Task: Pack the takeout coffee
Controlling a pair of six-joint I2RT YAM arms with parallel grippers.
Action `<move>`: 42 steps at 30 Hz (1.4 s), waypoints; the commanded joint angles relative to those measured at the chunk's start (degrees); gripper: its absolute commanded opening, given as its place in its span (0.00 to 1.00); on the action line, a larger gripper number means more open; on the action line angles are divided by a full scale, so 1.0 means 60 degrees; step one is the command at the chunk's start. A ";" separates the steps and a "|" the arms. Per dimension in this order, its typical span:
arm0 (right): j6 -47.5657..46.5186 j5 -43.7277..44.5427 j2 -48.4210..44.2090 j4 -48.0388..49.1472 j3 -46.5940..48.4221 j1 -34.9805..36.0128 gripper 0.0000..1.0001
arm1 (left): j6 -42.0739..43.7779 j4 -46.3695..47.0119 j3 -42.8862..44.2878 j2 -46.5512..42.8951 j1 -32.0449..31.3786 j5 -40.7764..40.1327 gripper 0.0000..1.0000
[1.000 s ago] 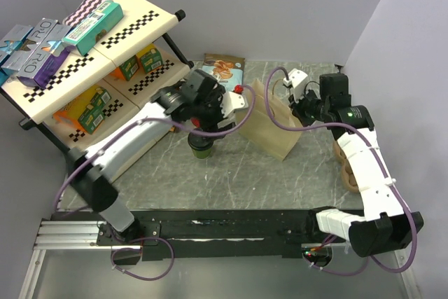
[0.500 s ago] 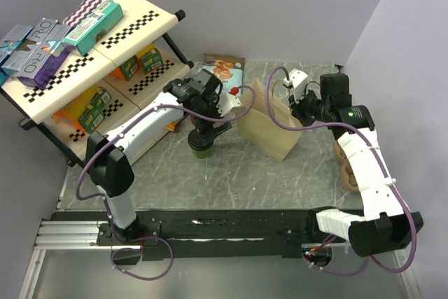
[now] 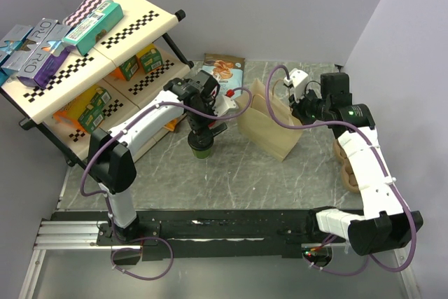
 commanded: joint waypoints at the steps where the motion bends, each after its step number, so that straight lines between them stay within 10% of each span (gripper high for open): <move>1: -0.0024 -0.0177 0.0043 -0.0280 0.0391 -0.0071 0.00 | -0.0132 -0.0166 0.0022 0.0075 0.0028 0.0133 0.99; 29: -0.0039 -0.0206 0.0014 -0.0236 0.0303 -0.0086 0.00 | -0.0117 -0.0474 0.0007 0.0368 0.0028 0.0207 0.97; 42: -0.0010 -0.0221 0.0043 -0.0177 0.0274 -0.0115 0.00 | -0.0103 -0.0782 0.0051 0.0383 0.0028 0.0412 0.77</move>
